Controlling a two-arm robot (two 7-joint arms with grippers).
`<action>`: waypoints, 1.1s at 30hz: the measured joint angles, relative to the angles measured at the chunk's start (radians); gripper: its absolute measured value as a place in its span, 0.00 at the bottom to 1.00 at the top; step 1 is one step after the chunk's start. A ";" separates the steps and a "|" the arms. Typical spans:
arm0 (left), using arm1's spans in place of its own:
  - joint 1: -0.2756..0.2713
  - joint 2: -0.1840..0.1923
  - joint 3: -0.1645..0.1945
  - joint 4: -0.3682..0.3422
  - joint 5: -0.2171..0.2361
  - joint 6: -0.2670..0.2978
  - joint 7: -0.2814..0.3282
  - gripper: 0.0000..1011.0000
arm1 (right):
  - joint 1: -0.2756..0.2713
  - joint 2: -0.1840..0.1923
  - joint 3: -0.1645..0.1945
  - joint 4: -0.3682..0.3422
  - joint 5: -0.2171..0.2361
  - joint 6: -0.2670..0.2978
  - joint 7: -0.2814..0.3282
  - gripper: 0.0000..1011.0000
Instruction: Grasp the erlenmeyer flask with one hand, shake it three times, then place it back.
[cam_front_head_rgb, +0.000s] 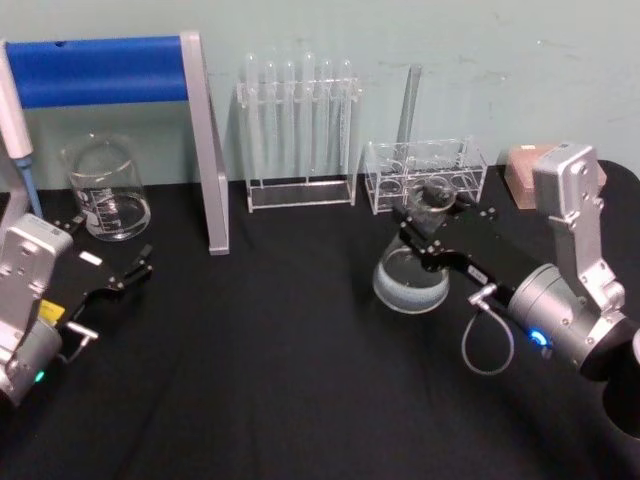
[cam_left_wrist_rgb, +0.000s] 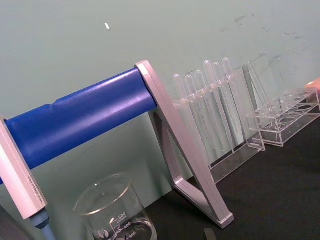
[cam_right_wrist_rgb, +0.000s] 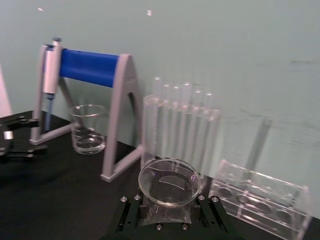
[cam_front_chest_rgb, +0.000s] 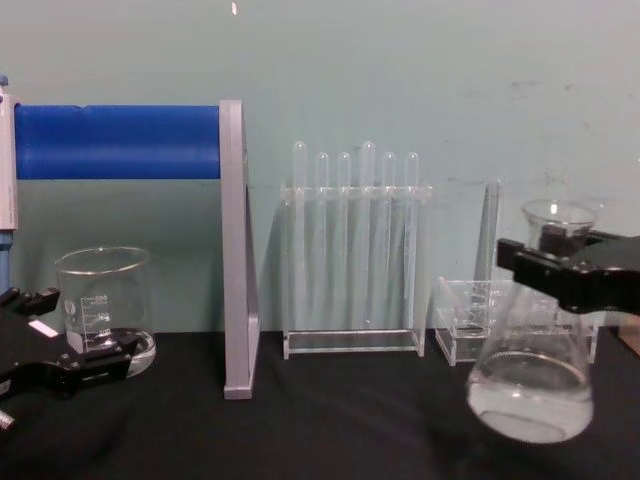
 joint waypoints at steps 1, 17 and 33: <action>0.000 0.000 0.000 0.000 0.000 0.000 0.000 0.99 | -0.001 0.001 -0.003 -0.002 0.001 0.000 0.003 0.44; 0.000 0.000 0.000 0.000 0.000 0.000 0.000 0.99 | -0.006 0.016 -0.048 -0.024 0.020 -0.001 0.021 0.44; 0.000 0.000 0.000 0.000 0.000 0.000 0.000 0.99 | -0.009 0.017 -0.072 0.014 0.020 -0.034 0.026 0.44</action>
